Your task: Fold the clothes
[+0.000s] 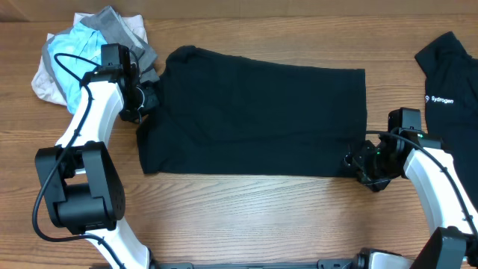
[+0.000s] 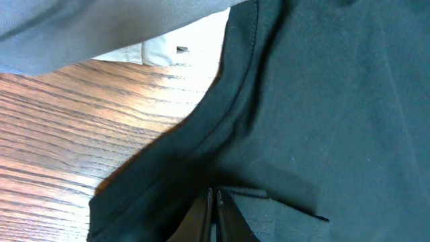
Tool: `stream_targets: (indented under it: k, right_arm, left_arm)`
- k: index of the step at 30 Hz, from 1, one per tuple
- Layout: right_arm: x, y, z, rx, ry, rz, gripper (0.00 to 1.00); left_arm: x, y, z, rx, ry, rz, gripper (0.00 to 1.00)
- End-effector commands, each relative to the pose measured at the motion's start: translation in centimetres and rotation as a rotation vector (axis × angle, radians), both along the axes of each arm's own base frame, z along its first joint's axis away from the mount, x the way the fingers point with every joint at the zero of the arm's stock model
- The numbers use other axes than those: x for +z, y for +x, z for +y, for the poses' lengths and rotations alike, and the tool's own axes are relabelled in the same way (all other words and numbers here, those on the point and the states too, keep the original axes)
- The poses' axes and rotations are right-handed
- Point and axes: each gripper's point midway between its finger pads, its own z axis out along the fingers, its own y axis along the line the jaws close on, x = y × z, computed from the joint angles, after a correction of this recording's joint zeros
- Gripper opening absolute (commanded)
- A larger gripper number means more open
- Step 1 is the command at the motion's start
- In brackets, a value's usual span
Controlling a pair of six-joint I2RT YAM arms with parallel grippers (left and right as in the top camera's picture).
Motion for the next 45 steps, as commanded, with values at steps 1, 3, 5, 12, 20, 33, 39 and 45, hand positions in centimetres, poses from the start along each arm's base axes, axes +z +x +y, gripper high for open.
stream_targets:
  k: [1,3,5,12,20,33,39,45]
  right_arm:
    - [0.0,0.1,-0.2,0.004,-0.011,-0.012,0.65]
    - [0.0,0.3,-0.2,0.004,-0.012,-0.017,0.64]
    - [0.0,0.4,-0.2,0.004,-0.013,-0.022,0.65]
    - [0.1,0.9,-0.3,0.005,-0.017,-0.045,0.72]
    - [3.2,4.9,-0.6,0.008,-0.015,-0.189,0.91]
    - [6.6,8.9,-0.7,0.058,-0.031,-0.363,1.0]
    - [4.8,7.9,-0.2,0.125,-0.034,-0.323,1.0]
    - [2.5,7.2,0.1,0.129,-0.018,-0.252,1.0]
  left_arm:
    - [0.1,0.8,0.9,-0.007,0.057,-0.014,0.05]
    - [0.1,0.8,1.2,-0.003,0.071,-0.014,0.1]
    - [0.1,0.8,1.2,-0.003,0.071,-0.014,0.36]
    - [0.9,0.8,1.1,-0.004,0.067,-0.003,1.0]
    - [7.2,2.5,-2.8,-0.115,0.007,-0.061,1.0]
    - [13.8,10.6,-10.5,-0.202,0.078,-0.463,0.94]
    - [13.4,12.5,-10.2,-0.163,0.077,-0.447,0.83]
    - [11.6,15.9,-10.3,-0.194,0.123,-0.497,1.0]
